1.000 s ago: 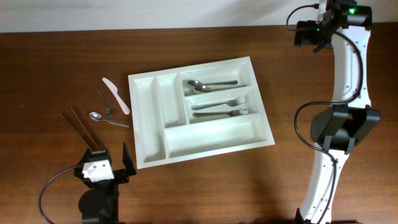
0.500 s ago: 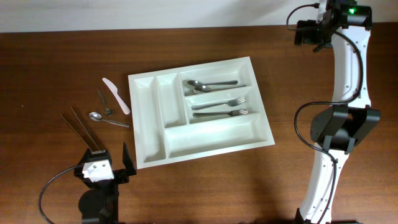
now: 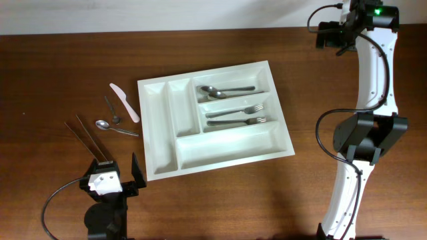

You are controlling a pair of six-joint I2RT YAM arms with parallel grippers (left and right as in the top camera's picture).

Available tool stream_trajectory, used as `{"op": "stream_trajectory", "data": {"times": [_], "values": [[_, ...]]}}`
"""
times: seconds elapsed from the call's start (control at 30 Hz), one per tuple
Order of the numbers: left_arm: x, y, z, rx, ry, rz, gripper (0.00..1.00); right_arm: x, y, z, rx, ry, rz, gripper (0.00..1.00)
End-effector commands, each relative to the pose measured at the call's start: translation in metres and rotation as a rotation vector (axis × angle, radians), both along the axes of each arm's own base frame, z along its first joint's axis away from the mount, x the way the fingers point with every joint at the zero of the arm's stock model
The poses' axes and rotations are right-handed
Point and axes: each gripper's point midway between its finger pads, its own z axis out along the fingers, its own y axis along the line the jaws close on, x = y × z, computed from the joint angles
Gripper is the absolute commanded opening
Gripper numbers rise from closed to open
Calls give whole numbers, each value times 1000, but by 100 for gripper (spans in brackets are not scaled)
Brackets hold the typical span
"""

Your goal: Pack container

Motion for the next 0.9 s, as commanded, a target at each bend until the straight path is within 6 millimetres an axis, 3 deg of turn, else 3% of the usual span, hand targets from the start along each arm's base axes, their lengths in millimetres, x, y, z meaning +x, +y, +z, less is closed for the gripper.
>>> {"op": "stream_trajectory", "data": {"times": [0.0, 0.57, 0.63, 0.7, 0.8, 0.87], "values": [[0, -1, 0, 13, -4, -8, 99, 1, -2, 9, -12, -21, -13, 99], [0, 0, 0, 13, -4, -7, 99, 1, -2, 9, -13, -21, -13, 99], [-1, 6, 0, 20, -5, 32, 99, 1, -2, 9, -13, -21, -13, 99], [1, 5, 15, 0, -70, 26, 99, 1, -2, 9, -13, -21, -13, 99], [3, -1, 59, -12, -240, -9, 99, 1, -2, 9, -13, -21, -13, 99], [-1, 5, 76, -9, -277, 26, 99, 1, -2, 9, -13, -21, -13, 99]]}}
